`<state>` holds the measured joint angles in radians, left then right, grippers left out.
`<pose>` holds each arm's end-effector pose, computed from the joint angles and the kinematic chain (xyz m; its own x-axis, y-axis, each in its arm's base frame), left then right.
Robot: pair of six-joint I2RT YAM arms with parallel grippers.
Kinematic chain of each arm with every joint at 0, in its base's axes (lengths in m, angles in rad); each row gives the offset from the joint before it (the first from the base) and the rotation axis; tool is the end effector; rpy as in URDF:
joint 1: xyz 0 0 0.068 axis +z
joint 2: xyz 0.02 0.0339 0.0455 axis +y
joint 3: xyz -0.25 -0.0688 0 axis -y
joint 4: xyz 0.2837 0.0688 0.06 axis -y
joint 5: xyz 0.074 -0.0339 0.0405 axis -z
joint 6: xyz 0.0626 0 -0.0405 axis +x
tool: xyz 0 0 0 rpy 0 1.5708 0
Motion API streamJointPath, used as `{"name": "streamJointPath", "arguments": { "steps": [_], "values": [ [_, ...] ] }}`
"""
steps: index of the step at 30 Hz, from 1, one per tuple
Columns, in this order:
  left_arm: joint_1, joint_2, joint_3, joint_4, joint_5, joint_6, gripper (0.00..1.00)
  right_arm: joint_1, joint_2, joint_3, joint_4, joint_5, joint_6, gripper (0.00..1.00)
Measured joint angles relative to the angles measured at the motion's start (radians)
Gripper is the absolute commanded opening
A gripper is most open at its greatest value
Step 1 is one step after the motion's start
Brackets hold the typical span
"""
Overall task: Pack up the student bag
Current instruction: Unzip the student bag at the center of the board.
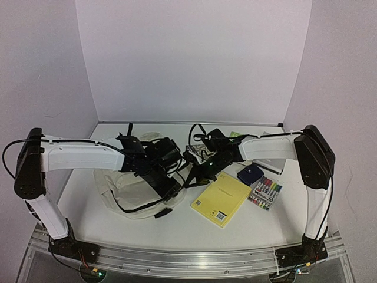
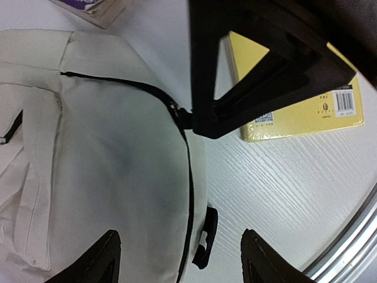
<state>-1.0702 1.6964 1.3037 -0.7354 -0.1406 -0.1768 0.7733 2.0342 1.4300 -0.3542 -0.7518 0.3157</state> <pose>0.1971 -0.3420 0.1855 -0.5746 0.6875 -0.4440 0.7505 0.6591 0.0493 0.3051 0.3576 0.1274 -0.8023 -0.4662 -0.3729 -0.5703 0.4137 0.7097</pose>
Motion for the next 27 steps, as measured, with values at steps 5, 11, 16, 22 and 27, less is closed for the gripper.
{"name": "streamJointPath", "arguments": {
  "steps": [5,11,16,22,27],
  "values": [
    [-0.021,0.064,0.000,0.053,-0.016,0.057,0.64,0.000,0.000,-0.001,0.000,0.001,0.001,0.00],
    [-0.027,0.091,0.001,0.096,-0.060,0.086,0.43,-0.012,0.000,-0.007,-0.003,0.008,0.006,0.00],
    [-0.043,0.142,0.008,0.104,-0.149,0.087,0.51,-0.029,0.000,-0.019,-0.011,0.015,0.008,0.00],
    [-0.058,0.184,0.008,0.088,-0.185,0.073,0.44,-0.023,-0.002,-0.019,-0.005,-0.001,0.009,0.00],
    [-0.067,0.192,0.008,0.081,-0.214,0.074,0.07,-0.022,-0.002,-0.019,-0.002,-0.002,0.012,0.00]
  ]
}}
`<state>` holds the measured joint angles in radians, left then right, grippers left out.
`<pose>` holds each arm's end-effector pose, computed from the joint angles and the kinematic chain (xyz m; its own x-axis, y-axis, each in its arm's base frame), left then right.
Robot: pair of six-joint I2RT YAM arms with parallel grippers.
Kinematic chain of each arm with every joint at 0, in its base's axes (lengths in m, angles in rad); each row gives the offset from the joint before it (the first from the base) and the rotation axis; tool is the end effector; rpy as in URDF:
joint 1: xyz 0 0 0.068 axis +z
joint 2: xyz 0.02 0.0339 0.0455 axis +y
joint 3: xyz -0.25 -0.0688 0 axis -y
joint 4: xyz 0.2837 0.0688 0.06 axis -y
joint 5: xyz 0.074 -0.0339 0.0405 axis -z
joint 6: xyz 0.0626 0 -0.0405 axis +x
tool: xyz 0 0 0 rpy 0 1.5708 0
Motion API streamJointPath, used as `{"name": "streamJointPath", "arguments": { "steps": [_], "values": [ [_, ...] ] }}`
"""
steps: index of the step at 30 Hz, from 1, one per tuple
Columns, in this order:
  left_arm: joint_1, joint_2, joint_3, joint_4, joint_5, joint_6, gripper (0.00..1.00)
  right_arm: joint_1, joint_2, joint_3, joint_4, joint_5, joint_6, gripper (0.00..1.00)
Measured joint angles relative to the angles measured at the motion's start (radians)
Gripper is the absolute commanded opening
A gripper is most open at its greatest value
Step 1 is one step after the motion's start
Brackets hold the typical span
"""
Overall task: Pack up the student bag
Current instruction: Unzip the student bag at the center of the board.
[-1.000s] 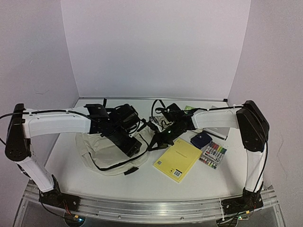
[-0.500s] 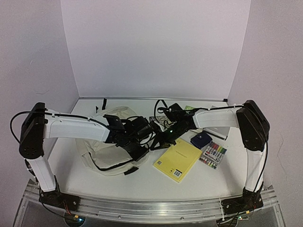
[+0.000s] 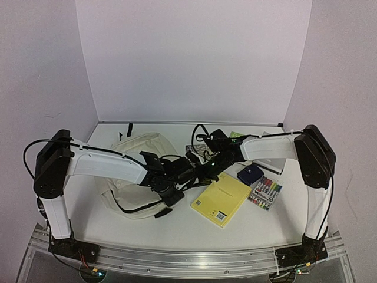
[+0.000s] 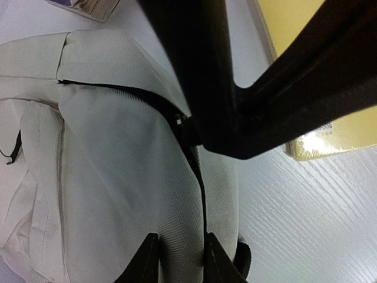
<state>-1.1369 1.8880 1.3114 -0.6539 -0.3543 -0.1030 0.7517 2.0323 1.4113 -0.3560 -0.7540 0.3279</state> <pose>0.1933 -0.3654 0.1216 -0.4767 0.7994 -0.3656 0.7573 0.5847 0.2910 0.3096 0.3481 0.1219 -0.8236 -0.4486 -0.3470 -0.5412 0.4388 0.7173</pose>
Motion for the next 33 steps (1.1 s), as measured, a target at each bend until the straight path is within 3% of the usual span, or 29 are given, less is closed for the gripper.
{"name": "streamJointPath", "arguments": {
  "steps": [2,13,23,26,30,33],
  "values": [
    [-0.004,-0.003,-0.006,0.002,-0.006,-0.002,0.00,-0.001,0.000,0.000,0.002,0.001,0.000,0.00],
    [-0.044,-0.186,-0.155,-0.004,0.010,-0.018,0.00,-0.024,0.000,0.009,-0.002,0.028,-0.026,0.00],
    [-0.134,-0.240,-0.192,-0.021,-0.013,-0.045,0.02,-0.016,0.069,0.103,-0.011,0.019,-0.062,0.00],
    [-0.148,-0.247,-0.208,-0.030,-0.027,-0.063,0.15,-0.013,0.093,0.102,-0.017,-0.008,-0.061,0.00],
    [-0.160,-0.250,-0.219,-0.061,-0.034,-0.095,0.48,-0.007,0.094,0.087,-0.013,-0.019,-0.061,0.00],
    [-0.167,-0.252,-0.221,-0.069,-0.037,-0.117,0.58,-0.003,0.088,0.065,-0.006,-0.024,-0.060,0.00]
  ]
}}
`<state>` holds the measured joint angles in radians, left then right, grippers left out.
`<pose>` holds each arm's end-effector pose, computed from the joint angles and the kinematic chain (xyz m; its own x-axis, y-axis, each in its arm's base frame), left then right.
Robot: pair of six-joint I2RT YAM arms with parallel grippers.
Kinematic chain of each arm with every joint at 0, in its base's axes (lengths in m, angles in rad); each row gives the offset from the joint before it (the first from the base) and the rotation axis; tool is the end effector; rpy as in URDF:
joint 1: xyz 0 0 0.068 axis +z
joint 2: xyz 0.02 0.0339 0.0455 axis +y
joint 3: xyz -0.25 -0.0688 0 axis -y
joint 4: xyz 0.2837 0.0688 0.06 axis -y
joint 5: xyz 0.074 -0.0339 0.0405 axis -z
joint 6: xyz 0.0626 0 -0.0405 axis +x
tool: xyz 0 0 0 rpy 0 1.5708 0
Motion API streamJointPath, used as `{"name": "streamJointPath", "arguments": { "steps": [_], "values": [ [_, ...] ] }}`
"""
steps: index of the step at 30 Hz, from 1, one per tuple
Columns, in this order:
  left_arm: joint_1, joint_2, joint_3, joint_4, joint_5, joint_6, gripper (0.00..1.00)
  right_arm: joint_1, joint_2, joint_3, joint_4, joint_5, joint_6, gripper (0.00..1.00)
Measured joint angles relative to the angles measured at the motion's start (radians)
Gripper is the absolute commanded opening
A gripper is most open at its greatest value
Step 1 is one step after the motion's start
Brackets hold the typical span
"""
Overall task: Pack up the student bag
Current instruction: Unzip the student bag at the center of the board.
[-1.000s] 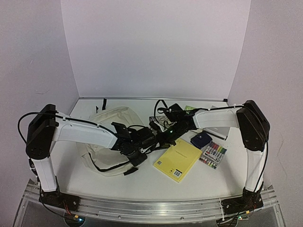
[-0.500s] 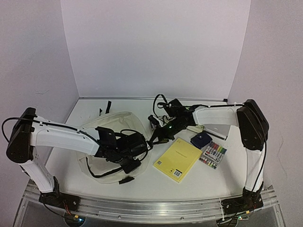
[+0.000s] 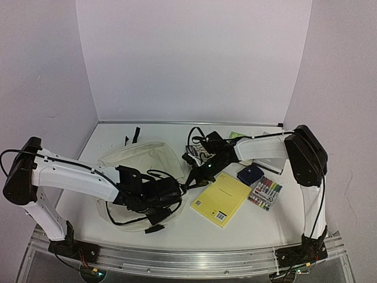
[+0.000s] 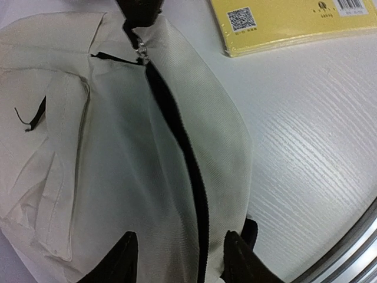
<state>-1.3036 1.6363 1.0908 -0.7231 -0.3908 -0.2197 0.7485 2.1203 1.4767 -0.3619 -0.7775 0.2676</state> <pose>0.1152 -0.3306 0.1412 -0.4338 0.8216 -0.3697 0.7862 0.5457 0.2901 0.3197 0.3568 0.1043 -0.7977 -0.4838 -0.3600 -0.5697 0.4089 0.7129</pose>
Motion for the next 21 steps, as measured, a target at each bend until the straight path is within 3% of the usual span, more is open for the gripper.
{"name": "streamJointPath", "arguments": {
  "steps": [6,11,16,18,21],
  "values": [
    [0.000,0.032,0.035,0.013,-0.019,-0.019,0.63,0.011,-0.011,-0.026,0.002,-0.002,0.003,0.00],
    [0.013,0.125,0.105,0.040,-0.035,-0.019,0.56,0.016,-0.011,-0.027,0.003,-0.004,0.008,0.00],
    [0.041,0.183,0.137,0.073,-0.032,-0.014,0.27,0.017,-0.011,-0.034,0.004,-0.006,0.011,0.00],
    [0.048,0.202,0.148,0.080,-0.030,-0.009,0.09,0.017,-0.011,-0.037,0.003,-0.006,0.013,0.00],
    [0.049,0.219,0.153,0.093,-0.020,0.002,0.00,0.017,-0.011,-0.038,0.004,-0.005,0.015,0.00]
  ]
}}
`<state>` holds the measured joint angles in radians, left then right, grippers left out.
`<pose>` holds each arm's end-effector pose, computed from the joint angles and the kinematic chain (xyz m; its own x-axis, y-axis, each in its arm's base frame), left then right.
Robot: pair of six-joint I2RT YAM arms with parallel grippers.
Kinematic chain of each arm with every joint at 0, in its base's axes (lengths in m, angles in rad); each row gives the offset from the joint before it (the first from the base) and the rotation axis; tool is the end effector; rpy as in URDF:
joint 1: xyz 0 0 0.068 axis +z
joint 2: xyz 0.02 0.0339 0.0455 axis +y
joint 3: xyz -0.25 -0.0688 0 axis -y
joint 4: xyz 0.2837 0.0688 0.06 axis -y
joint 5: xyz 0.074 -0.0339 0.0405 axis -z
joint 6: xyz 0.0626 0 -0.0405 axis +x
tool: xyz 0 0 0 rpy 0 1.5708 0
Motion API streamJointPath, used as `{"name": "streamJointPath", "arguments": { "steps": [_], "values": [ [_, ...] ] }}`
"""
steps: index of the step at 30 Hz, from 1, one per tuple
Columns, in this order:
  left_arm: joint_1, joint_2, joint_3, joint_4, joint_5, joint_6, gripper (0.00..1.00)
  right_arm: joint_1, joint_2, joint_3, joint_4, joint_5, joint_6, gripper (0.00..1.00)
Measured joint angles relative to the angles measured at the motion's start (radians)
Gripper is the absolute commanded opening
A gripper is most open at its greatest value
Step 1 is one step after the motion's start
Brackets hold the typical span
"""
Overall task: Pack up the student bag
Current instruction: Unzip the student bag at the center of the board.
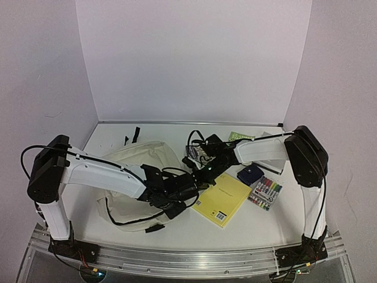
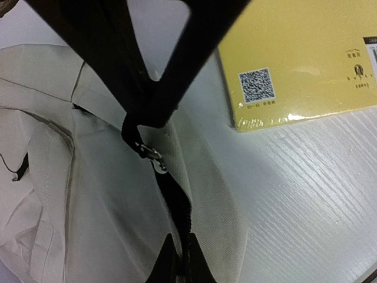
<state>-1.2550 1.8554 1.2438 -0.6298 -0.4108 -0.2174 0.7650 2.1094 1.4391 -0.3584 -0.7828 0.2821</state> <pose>0.1478 -0.3719 0.1153 -0.4663 0.7904 -0.3974 0.7484 0.5919 0.2992 0.3077 0.3566 0.0975 -0.8033 -0.4976 -0.3274 -0.5517 0.4143 0.7239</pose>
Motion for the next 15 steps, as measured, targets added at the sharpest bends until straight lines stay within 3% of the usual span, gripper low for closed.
{"name": "streamJointPath", "arguments": {
  "steps": [15],
  "values": [
    [-0.034,-0.076,-0.125,0.082,0.015,0.016,0.00,0.028,0.074,0.115,-0.041,0.116,-0.040,0.00]
  ]
}}
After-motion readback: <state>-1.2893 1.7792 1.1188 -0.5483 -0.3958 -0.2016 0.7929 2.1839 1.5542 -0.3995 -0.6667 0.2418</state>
